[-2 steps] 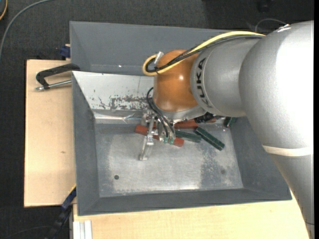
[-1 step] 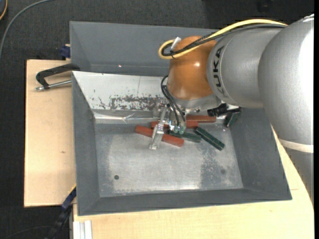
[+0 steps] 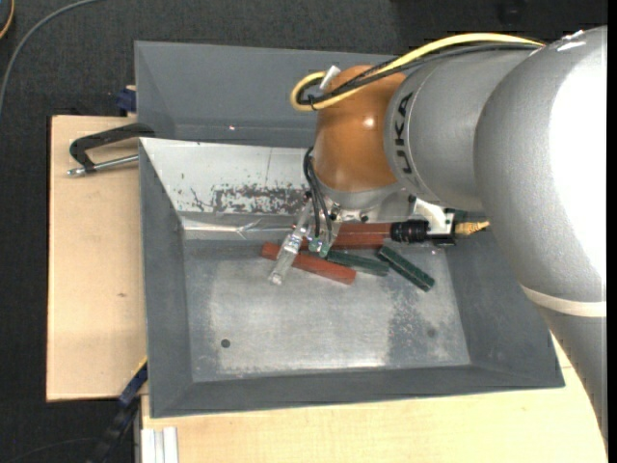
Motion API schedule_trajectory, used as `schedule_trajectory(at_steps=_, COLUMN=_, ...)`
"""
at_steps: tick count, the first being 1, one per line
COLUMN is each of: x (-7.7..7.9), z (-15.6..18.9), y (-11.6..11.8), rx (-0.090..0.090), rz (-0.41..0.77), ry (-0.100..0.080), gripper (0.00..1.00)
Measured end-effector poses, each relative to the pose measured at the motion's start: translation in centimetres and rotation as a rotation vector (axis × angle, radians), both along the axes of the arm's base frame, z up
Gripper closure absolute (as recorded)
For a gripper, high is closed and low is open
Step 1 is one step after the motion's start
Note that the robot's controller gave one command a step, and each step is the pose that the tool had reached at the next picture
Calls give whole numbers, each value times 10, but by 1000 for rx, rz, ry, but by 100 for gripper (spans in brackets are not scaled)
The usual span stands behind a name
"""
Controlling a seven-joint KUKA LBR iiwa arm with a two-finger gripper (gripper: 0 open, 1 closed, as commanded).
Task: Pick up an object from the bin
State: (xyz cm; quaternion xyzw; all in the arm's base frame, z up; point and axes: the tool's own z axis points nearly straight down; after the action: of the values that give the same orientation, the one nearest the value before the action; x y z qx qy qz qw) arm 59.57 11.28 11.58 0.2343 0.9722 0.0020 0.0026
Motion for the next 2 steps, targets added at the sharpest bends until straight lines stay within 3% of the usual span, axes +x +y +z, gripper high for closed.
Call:
schedule_trajectory(at_steps=1, x=0, z=-46, y=-37, rx=-2, rz=-89, ry=6, gripper=0)
schedule_trajectory(at_steps=2, x=1, z=-44, y=-36, rx=0, rz=-88, ry=3, gripper=0)
